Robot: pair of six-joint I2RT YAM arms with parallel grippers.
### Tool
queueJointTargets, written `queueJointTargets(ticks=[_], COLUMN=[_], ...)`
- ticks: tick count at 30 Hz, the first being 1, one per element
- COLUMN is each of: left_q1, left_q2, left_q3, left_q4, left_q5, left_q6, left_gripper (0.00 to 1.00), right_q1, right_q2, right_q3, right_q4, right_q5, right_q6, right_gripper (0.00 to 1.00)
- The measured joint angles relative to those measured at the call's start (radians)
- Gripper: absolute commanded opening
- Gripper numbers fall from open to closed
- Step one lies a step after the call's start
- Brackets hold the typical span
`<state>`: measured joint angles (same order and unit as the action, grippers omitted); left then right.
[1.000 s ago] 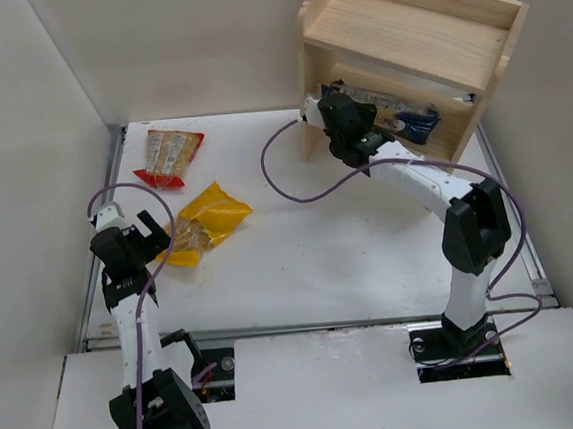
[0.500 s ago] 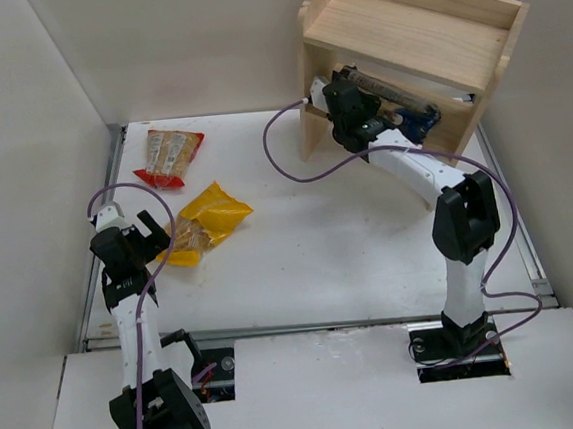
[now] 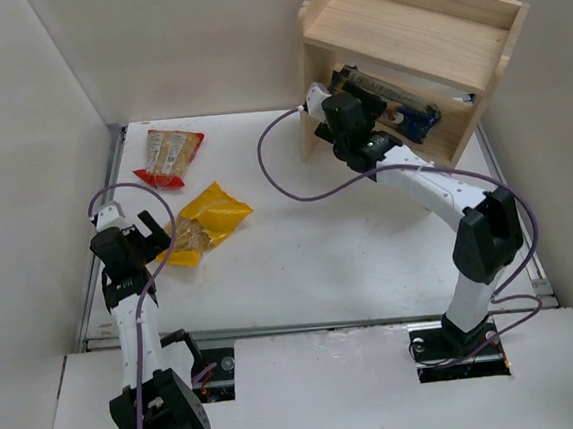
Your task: Place and organize the pasta boxes and bags onto the shelf
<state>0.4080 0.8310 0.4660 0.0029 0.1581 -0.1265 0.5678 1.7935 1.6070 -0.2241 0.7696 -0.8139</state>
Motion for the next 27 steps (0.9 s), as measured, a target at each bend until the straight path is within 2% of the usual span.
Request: queueJointTargets(ticks=[4,8,11,13,18,19,21,22,23,25,26,27], left_q1=[-0.016,-0.174,-0.311,-0.362,-0.4,-0.402,-0.408,-0.411,-0.415,-0.429,-0.436,-0.441], left_q2=[0.004,0.074,0.18,0.268,0.51,0.551,0.621,0.653,0.68,0.713,0.717,0.716], left_q3=[0.0,0.063,0.179,0.27,0.431,0.441,0.446,0.447,0.448,0.465,0.483,0.505], left_q4=[-0.002,-0.094,-0.195,-0.247,-0.299,-0.301,-0.305,-0.311,-0.318,-0.337,-0.353,-0.37], left_q5=[0.016,0.027,0.032,0.028,0.01,0.002,-0.011,-0.014,-0.016,-0.017,-0.018,-0.018], left_q6=[0.048,0.241,0.424,0.532,0.737,0.766,0.806,0.822,0.833,0.849,0.85,0.848], left_gripper=[1.0,1.0,1.0,1.0,1.0,0.97,0.8,0.68,0.54,0.13,0.04,0.0], right_q1=[0.074,0.168,0.221,0.226,0.235,0.244,0.264,0.274,0.28,0.291,0.291,0.291], right_q2=[-0.081,-0.216,-0.307,-0.336,-0.346,-0.346,-0.348,-0.351,-0.357,-0.381,-0.4,-0.42], right_q3=[-0.068,-0.164,-0.209,-0.217,-0.294,-0.316,-0.36,-0.378,-0.394,-0.421,-0.433,-0.442], right_q4=[-0.001,-0.012,-0.068,-0.115,-0.158,-0.165,-0.179,-0.188,-0.19,-0.192,-0.192,-0.188], right_q5=[0.006,-0.018,-0.113,-0.182,-0.245,-0.25,-0.262,-0.267,-0.272,-0.281,-0.286,-0.294], right_q6=[0.01,0.068,0.182,0.269,0.409,0.425,0.455,0.471,0.484,0.517,0.536,0.556], right_gripper=[1.0,1.0,1.0,1.0,1.0,1.0,1.0,1.0,1.0,1.0,1.0,1.0])
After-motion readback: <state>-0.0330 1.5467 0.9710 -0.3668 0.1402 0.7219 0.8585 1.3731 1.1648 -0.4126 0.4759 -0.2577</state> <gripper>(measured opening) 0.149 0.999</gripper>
